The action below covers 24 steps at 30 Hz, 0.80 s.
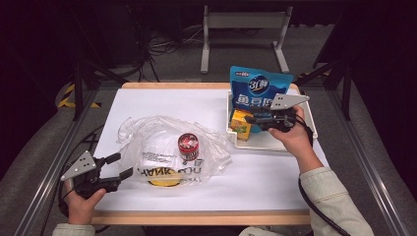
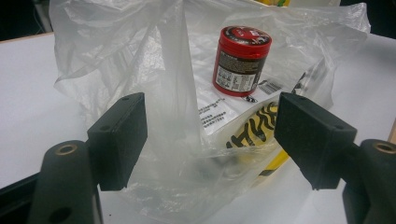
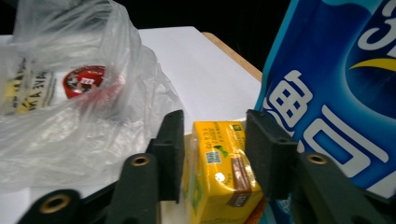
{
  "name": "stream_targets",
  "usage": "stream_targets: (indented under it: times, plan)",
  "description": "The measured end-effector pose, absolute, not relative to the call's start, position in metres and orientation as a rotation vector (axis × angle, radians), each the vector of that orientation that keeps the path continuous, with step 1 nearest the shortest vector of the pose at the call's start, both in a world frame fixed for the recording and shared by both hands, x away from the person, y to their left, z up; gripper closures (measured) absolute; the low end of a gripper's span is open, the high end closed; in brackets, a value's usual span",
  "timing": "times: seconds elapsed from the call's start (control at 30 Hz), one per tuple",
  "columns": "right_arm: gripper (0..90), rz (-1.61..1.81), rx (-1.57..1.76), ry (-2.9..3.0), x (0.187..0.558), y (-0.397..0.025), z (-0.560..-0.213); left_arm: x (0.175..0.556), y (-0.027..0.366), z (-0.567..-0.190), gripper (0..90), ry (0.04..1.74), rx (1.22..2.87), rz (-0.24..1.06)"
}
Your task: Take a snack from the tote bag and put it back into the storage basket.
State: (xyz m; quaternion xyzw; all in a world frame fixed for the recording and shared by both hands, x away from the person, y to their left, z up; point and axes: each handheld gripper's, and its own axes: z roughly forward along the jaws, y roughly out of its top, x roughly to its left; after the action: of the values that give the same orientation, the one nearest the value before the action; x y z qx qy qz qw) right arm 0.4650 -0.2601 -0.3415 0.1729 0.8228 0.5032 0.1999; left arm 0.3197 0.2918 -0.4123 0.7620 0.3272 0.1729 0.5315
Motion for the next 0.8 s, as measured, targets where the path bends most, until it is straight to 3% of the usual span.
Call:
stream_targets:
  times: [0.17, 0.33, 0.8]
  plan:
    - [80.5, 1.458, 0.506, 2.315, 0.451, -0.262, -0.344, 0.32, 0.292, -0.412, 26.5, 0.78, 1.818, 0.413]
    - [89.6, 1.455, 0.518, 2.367, 0.445, -0.259, -0.359, 0.319, 0.292, -0.412, 26.5, 0.782, 1.816, 0.415]
    - [89.8, 1.366, 0.615, 2.438, 0.443, -0.25, -0.399, 0.318, 0.293, -0.411, 26.5, 0.779, 1.82, 0.42]
